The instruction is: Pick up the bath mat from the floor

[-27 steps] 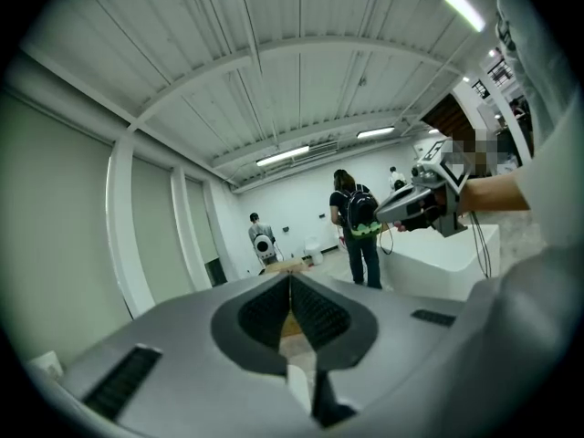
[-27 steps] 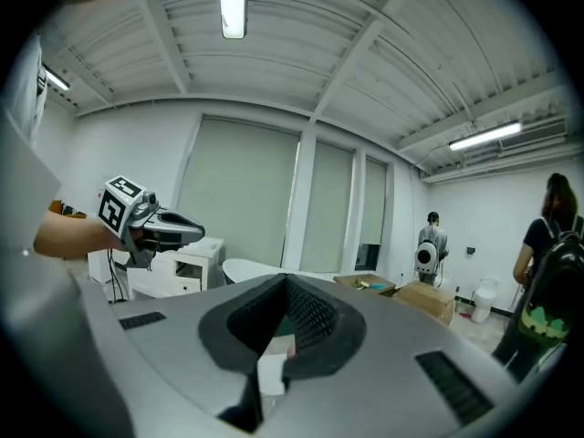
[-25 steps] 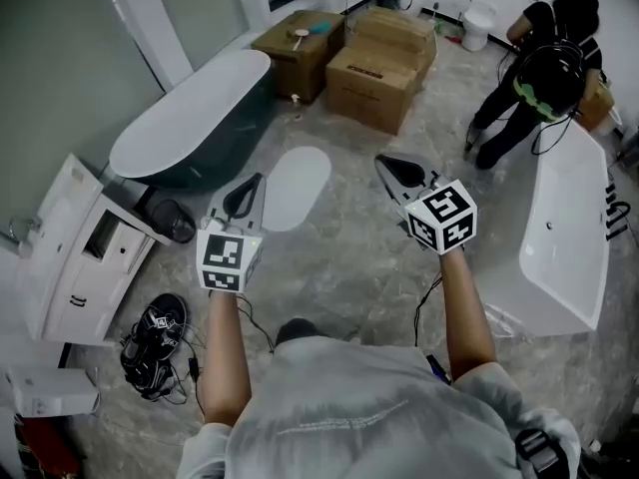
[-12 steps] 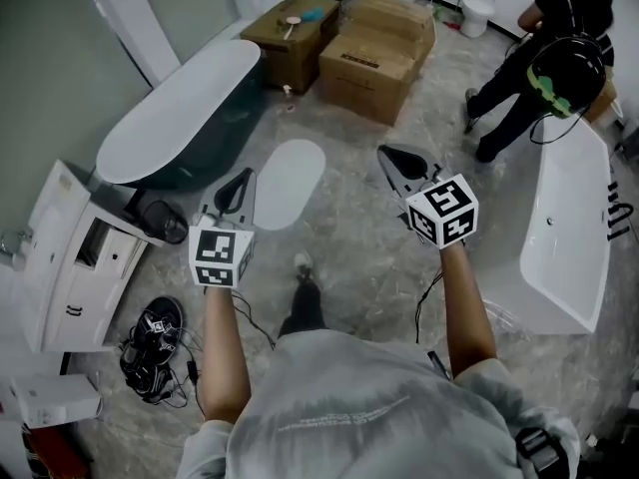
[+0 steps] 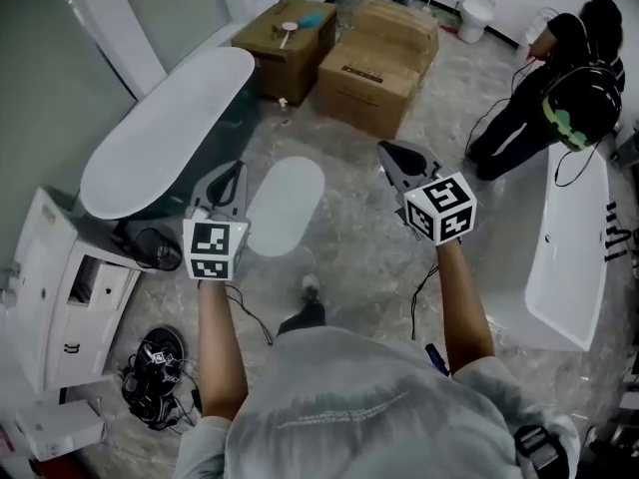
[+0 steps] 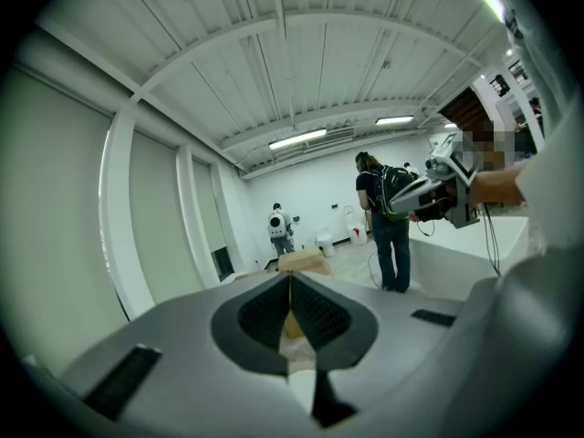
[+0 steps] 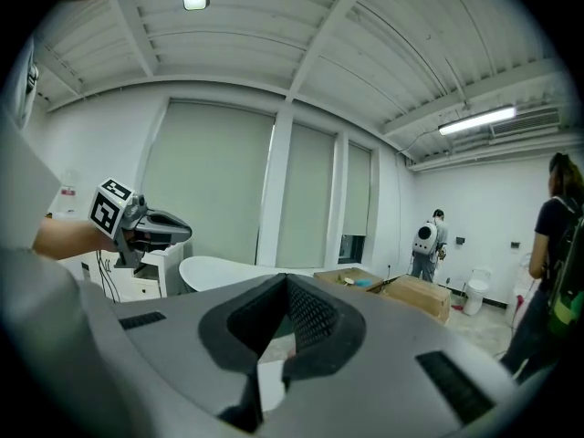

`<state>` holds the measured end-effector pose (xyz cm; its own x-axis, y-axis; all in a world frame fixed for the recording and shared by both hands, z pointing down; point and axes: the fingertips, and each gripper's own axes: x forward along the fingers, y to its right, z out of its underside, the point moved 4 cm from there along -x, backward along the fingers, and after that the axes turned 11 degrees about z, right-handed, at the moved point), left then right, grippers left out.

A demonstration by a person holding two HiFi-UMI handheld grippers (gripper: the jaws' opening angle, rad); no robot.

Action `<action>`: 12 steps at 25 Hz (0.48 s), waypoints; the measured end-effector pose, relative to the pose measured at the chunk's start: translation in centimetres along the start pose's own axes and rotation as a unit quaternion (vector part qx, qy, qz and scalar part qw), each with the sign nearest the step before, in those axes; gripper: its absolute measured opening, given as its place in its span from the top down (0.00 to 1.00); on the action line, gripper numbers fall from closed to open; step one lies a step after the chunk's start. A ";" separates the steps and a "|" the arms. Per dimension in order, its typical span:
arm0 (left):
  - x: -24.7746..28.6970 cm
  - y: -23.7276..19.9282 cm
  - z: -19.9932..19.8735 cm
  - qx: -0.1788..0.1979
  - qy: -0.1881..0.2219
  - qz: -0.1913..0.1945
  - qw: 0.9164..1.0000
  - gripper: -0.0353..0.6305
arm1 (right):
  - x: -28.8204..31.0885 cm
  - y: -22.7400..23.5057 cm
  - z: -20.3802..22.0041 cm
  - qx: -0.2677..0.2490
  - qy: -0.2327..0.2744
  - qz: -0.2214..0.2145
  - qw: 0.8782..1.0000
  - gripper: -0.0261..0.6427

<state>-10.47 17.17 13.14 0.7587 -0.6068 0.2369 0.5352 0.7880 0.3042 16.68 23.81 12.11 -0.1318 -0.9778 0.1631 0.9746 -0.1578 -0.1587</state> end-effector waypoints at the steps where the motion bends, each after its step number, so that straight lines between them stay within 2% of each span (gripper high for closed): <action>1: 0.8 -1.5 0.2 -0.002 -0.001 -0.001 1.000 0.92 | 1.6 0.1 -0.5 0.003 0.003 0.000 1.000 0.94; 5: 3.7 -6.2 1.2 -0.012 -0.009 0.006 1.000 0.92 | 7.0 -0.1 -1.9 0.013 0.002 -0.009 1.000 0.94; 12: 6.8 -10.5 3.4 -0.025 -0.017 0.019 0.999 0.92 | 12.3 -0.7 -1.5 0.001 -0.029 -0.015 0.999 0.94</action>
<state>-12.25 4.41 14.72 0.7663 -0.5790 0.2785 0.5246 0.8141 0.2490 14.09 11.69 12.75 -0.1509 -0.9626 0.2249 0.9707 -0.1873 -0.1505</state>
